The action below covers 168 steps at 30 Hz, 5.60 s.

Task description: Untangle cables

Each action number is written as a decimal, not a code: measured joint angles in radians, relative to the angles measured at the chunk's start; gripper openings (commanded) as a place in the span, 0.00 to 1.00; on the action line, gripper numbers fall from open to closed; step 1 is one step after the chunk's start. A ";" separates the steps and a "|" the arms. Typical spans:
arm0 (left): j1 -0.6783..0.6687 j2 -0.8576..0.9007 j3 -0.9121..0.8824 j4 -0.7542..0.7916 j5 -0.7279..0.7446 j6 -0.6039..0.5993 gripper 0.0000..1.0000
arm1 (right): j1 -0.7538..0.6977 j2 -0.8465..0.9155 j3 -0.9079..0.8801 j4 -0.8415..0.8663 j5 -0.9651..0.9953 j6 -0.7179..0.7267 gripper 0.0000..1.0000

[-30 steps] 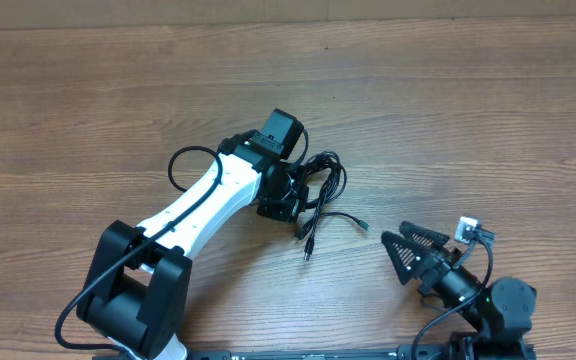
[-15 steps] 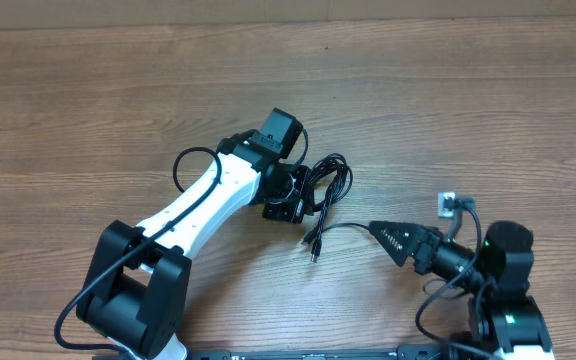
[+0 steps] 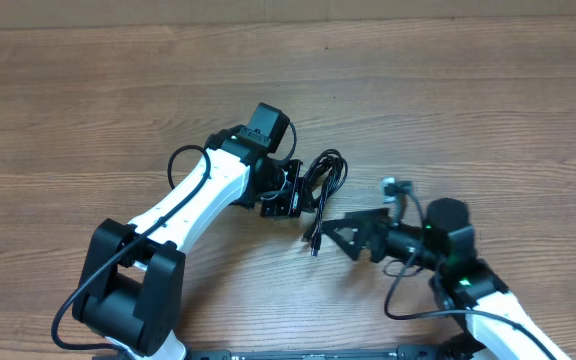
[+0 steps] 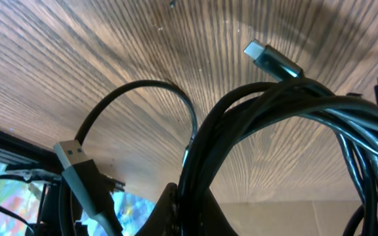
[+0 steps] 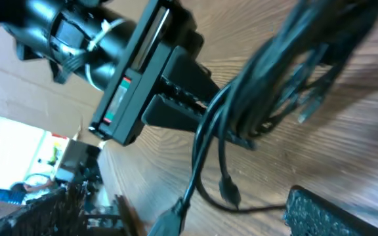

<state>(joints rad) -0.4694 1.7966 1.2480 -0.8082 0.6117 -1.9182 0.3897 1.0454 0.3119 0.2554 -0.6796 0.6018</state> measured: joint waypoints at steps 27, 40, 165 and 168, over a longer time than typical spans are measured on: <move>0.000 0.000 0.000 0.002 0.001 -0.028 0.04 | 0.109 0.176 0.002 0.126 0.173 0.079 0.49; 0.000 0.000 0.000 0.008 0.002 -0.076 0.04 | 0.188 0.209 0.002 0.184 0.293 0.077 0.36; -0.117 -0.007 0.000 0.150 -0.525 0.671 0.04 | 0.042 0.309 0.229 -0.361 0.252 0.021 1.00; -0.117 -0.007 0.000 0.143 -0.524 0.647 0.04 | 0.042 0.309 0.229 -0.360 0.251 0.024 1.00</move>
<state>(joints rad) -0.5865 1.7897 1.2484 -0.6651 0.0875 -1.2716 0.4316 1.3540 0.5404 -0.1051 -0.4286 0.6254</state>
